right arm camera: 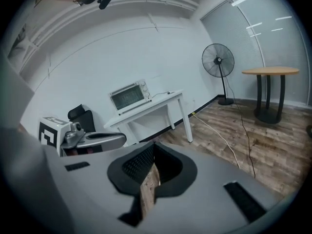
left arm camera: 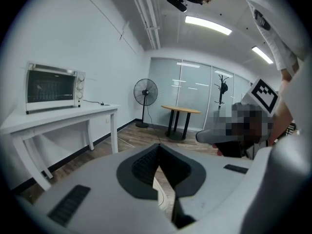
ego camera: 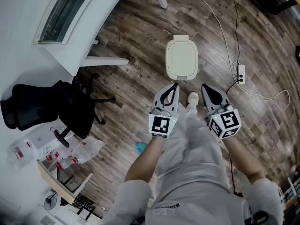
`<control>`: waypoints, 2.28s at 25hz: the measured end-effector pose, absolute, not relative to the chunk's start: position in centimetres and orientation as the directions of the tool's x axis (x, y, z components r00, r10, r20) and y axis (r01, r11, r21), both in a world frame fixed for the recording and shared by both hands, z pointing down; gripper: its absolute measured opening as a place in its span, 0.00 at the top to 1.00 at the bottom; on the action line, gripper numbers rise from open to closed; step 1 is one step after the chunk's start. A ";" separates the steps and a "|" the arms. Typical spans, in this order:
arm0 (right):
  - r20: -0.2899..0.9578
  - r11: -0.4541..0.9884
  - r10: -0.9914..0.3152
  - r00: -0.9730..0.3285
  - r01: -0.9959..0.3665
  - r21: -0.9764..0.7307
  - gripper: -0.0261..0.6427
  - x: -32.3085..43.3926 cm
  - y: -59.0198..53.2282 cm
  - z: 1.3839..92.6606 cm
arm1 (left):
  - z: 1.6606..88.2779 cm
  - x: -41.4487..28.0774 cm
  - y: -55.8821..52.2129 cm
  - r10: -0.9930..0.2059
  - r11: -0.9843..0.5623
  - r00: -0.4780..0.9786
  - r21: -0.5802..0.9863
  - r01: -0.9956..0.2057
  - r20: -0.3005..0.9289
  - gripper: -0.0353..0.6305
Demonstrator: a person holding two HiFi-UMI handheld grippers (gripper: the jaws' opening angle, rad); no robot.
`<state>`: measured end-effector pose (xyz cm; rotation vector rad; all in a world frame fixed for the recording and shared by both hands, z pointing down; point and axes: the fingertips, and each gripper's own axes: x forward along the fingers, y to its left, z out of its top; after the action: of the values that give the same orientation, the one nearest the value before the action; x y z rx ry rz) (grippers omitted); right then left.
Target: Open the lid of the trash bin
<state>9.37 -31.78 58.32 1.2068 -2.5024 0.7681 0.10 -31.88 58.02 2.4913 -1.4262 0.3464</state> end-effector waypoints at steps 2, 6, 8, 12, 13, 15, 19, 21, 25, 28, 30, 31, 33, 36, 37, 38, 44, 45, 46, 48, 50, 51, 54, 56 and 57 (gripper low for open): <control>0.468 0.509 -0.623 -0.627 -0.779 -0.365 0.94 8.4 -32.3 61.9 | 61.9 -0.2 -32.5 -0.800 -0.482 0.486 0.107 -0.870 0.353 0.95; 0.514 0.488 -0.584 -0.628 -0.778 -0.396 0.94 6.6 -32.9 69.1 | 70.0 -0.8 -33.1 -0.768 -0.451 0.471 0.154 -0.879 0.434 0.95; 0.533 0.473 -0.570 -0.626 -0.780 -0.410 0.94 5.9 -33.1 72.6 | 74.1 -0.7 -33.3 -0.741 -0.444 0.467 0.170 -0.880 0.483 0.95; 0.567 0.448 -0.539 -0.623 -0.782 -0.434 0.94 4.7 -33.2 79.2 | 82.2 0.0 -32.8 -0.666 -0.423 0.471 0.227 -0.877 0.579 0.95; 0.574 0.441 -0.532 -0.622 -0.782 -0.439 0.94 4.5 -33.4 80.8 | 84.2 0.2 -32.8 -0.646 -0.418 0.473 0.241 -0.876 0.600 0.95; 0.594 0.421 -0.519 -0.615 -0.788 -0.449 0.94 4.2 -33.5 83.6 | 87.5 0.4 -32.7 -0.608 -0.410 0.476 0.263 -0.873 0.635 0.95; 0.633 0.382 -0.499 -0.591 -0.806 -0.451 0.94 4.2 -33.1 87.4 | 92.0 0.9 -32.8 -0.545 -0.413 0.488 0.288 -0.864 0.682 0.95; 0.645 0.366 -0.499 -0.579 -0.815 -0.449 0.94 4.2 -33.0 88.3 | 93.7 1.1 -32.6 -0.509 -0.415 0.496 0.304 -0.857 0.704 0.95; 0.643 0.319 -0.512 -0.570 -0.821 -0.474 0.94 4.4 -32.9 89.2 | 96.7 1.6 -32.1 -0.445 -0.416 0.494 0.316 -0.853 0.747 0.95; 0.639 0.303 -0.522 -0.565 -0.823 -0.480 0.94 4.7 -33.0 90.0 | 98.5 2.1 -32.0 -0.416 -0.396 0.488 0.331 -0.857 0.767 0.95; 0.644 0.297 -0.520 -0.561 -0.826 -0.480 0.94 4.7 -32.8 90.5 | 99.4 2.1 -31.7 -0.395 -0.380 0.475 0.331 -0.864 0.787 0.95; 0.648 0.292 -0.517 -0.559 -0.827 -0.480 0.94 4.7 -32.6 90.6 | 99.7 2.0 -31.5 -0.385 -0.374 0.467 0.328 -0.867 0.796 0.95; 0.654 0.282 -0.515 -0.554 -0.830 -0.481 0.94 4.8 -32.5 90.9 | 100.2 2.0 -31.4 -0.380 -0.365 0.460 0.326 -0.872 0.803 0.95; 0.656 0.273 -0.520 -0.546 -0.835 -0.479 0.94 4.8 -32.5 91.4 | 100.7 1.8 -31.5 -0.379 -0.356 0.458 0.330 -0.874 0.804 0.95; 0.656 0.271 -0.521 -0.545 -0.835 -0.479 0.94 4.8 -32.5 91.4 | 100.7 1.8 -31.5 -0.380 -0.356 0.460 0.332 -0.873 0.803 0.95; 0.656 0.269 -0.522 -0.545 -0.835 -0.479 0.94 4.7 -32.6 91.4 | 100.7 1.9 -31.5 -0.380 -0.357 0.459 0.330 -0.874 0.803 0.95; 0.658 0.260 -0.525 -0.540 -0.838 -0.481 0.94 4.9 -32.8 91.5 | 101.1 2.1 -31.1 -0.379 -0.359 0.430 0.297 -0.885 0.820 0.95; 0.658 0.259 -0.525 -0.540 -0.838 -0.481 0.94 4.8 -32.8 91.5 | 101.2 2.1 -31.1 -0.381 -0.360 0.426 0.292 -0.886 0.821 0.95; 0.657 0.259 -0.525 -0.540 -0.837 -0.482 0.94 4.8 -32.8 91.5 | 101.2 2.0 -31.1 -0.384 -0.360 0.424 0.289 -0.887 0.820 0.95; 0.655 0.260 -0.526 -0.543 -0.836 -0.484 0.94 4.7 -32.8 91.4 | 101.3 2.0 -31.2 -0.391 -0.358 0.421 0.286 -0.889 0.818 0.95; 0.654 0.262 -0.525 -0.545 -0.834 -0.485 0.94 4.8 -32.8 91.4 | 101.3 2.0 -31.2 -0.400 -0.363 0.417 0.277 -0.890 0.816 0.95; 0.654 0.263 -0.524 -0.545 -0.834 -0.485 0.94 4.8 -32.7 91.4 | 101.3 2.0 -31.2 -0.403 -0.367 0.415 0.271 -0.890 0.816 0.95; 0.657 0.258 -0.521 -0.544 -0.835 -0.486 0.94 4.9 -32.4 91.5 | 101.3 2.0 -31.0 -0.407 -0.366 0.411 0.267 -0.891 0.815 0.95; 0.658 0.255 -0.522 -0.544 -0.835 -0.488 0.94 5.1 -32.2 91.6 | 101.3 2.0 -31.1 -0.413 -0.360 0.411 0.269 -0.893 0.813 0.95; 0.656 0.255 -0.523 -0.543 -0.835 -0.488 0.94 5.2 -32.1 91.5 | 101.3 2.0 -31.1 -0.416 -0.362 0.411 0.267 -0.893 0.811 0.95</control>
<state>5.22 -32.13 91.52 1.2425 -2.1716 1.1902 2.00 -31.10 101.30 1.9481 -1.1126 0.8444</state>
